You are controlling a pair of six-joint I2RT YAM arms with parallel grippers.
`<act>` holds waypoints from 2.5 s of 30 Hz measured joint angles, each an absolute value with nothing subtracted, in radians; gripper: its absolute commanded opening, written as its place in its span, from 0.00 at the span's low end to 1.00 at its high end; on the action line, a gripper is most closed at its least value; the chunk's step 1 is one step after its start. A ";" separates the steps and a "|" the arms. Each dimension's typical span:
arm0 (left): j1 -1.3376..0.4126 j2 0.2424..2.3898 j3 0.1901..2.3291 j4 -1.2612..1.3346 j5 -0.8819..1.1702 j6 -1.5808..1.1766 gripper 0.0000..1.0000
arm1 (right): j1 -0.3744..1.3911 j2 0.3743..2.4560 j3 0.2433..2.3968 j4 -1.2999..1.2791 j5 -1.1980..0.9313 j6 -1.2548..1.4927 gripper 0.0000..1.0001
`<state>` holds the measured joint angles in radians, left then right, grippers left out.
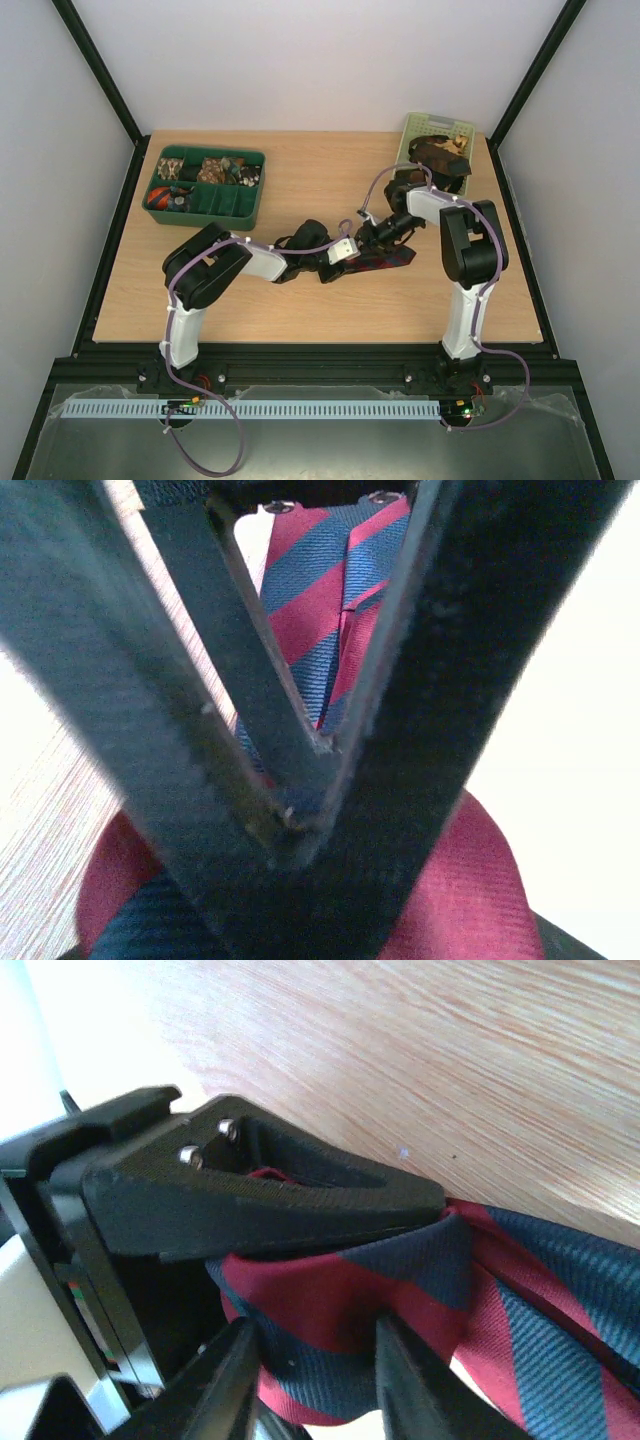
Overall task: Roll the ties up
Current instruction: Roll the tie at the center of the board.
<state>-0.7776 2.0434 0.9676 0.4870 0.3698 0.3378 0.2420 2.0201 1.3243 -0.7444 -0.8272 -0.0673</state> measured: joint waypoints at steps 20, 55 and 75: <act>-0.745 2.052 1.032 0.390 0.424 0.320 0.82 | 0.205 2.023 1.290 -0.720 -0.754 -0.091 0.01; -0.741 2.049 0.936 0.558 0.472 0.308 0.46 | 0.260 2.105 1.355 -0.711 -0.694 -0.097 0.35; -0.752 2.027 0.925 0.534 0.400 0.383 0.46 | 0.225 2.056 1.359 -0.776 -0.824 -0.090 0.32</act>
